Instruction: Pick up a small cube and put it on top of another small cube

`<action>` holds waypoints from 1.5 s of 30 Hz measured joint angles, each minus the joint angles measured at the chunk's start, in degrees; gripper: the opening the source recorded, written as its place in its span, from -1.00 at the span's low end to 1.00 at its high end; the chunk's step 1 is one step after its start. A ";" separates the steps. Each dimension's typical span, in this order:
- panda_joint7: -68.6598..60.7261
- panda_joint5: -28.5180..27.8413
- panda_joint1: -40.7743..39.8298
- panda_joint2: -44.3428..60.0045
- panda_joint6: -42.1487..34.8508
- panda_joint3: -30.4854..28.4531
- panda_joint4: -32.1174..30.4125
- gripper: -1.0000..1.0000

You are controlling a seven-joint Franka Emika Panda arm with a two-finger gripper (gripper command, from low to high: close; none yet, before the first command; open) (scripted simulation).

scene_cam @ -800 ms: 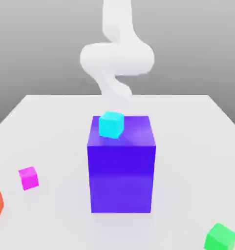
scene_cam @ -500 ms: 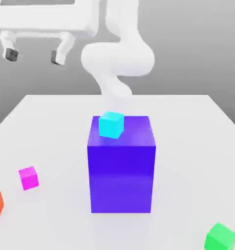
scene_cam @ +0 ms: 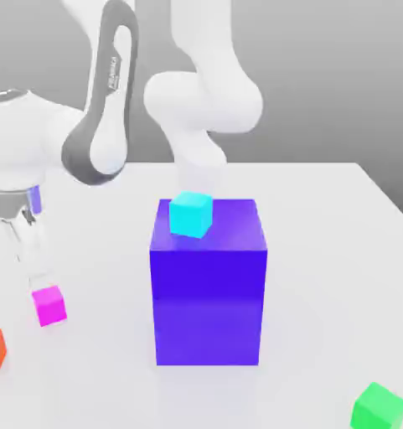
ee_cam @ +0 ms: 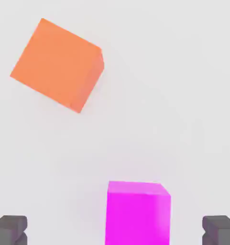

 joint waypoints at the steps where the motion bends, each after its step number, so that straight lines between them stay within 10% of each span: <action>1: -1.61 2.34 -0.62 2.11 1.52 1.15 0.29 0.00; 5: -5.67 7.62 -6.73 10.32 8.05 8.48 1.88 0.00; 6: -6.04 8.04 -7.63 11.48 9.00 9.47 2.11 -1.00; 20: 0.99 -2.12 -3.55 -0.73 -1.32 3.86 0.03 -1.00; 45: -11.11 -17.75 31.84 12.33 -20.53 37.53 29.90 -1.00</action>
